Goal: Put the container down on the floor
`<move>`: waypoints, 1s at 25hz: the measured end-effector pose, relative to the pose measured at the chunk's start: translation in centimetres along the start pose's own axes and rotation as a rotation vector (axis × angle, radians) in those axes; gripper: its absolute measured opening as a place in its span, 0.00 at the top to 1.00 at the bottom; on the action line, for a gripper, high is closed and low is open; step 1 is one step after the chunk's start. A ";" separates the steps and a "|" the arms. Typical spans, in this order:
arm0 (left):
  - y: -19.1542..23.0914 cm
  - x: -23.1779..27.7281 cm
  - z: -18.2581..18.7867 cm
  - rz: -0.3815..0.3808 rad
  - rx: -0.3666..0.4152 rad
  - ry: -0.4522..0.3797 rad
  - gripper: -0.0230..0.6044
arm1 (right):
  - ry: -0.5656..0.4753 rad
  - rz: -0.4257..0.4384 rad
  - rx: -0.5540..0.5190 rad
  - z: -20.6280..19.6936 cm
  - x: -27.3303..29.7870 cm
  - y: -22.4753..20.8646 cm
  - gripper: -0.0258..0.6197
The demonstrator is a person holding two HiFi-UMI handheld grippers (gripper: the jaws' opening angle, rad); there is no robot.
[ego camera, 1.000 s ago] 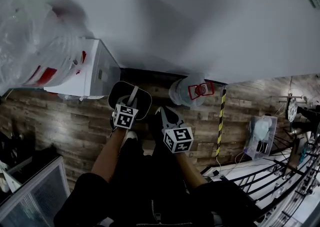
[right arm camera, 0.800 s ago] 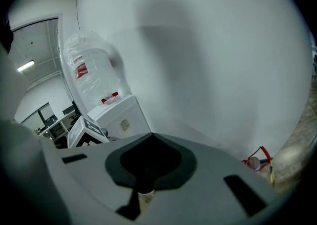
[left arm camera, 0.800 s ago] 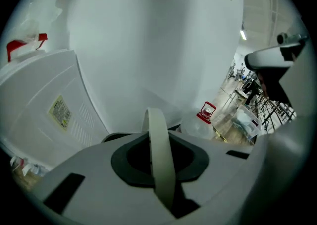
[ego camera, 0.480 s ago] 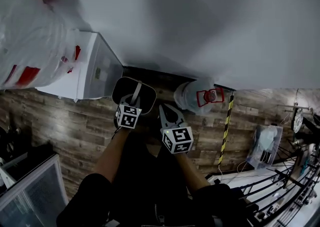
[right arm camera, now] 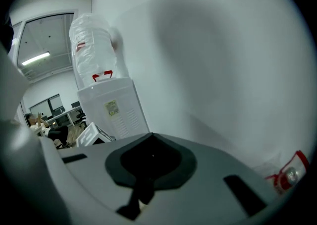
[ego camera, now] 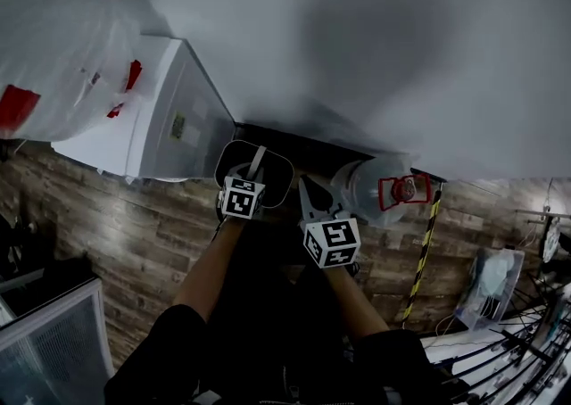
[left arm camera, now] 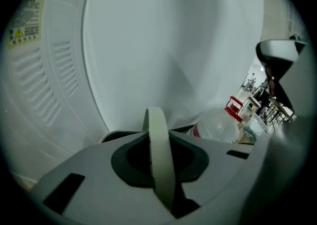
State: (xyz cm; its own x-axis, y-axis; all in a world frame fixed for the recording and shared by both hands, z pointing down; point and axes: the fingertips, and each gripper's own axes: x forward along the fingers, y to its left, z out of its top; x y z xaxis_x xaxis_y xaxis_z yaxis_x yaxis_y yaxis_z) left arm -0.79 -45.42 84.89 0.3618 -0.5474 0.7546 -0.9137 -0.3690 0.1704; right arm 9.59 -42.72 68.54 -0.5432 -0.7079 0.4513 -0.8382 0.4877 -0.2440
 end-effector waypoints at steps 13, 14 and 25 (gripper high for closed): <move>5.1 9.4 -3.0 0.048 -0.012 -0.063 0.88 | -0.092 0.074 -0.163 -4.1 9.4 -2.7 0.94; 5.5 10.0 -3.2 0.053 -0.008 -0.067 0.88 | -0.098 0.080 -0.177 -4.4 10.0 -2.7 0.94; 8.3 16.2 -4.9 0.034 -0.077 -0.101 0.88 | -0.108 0.153 -0.231 -7.7 16.4 -2.3 0.94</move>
State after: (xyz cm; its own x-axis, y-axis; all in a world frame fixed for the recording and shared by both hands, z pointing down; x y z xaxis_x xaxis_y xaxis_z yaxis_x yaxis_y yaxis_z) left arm -3.42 -53.64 101.67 0.3434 -0.6329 0.6939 -0.9359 -0.2920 0.1968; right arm 3.01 -51.50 83.10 -0.6751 -0.6613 0.3270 -0.7196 0.6880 -0.0944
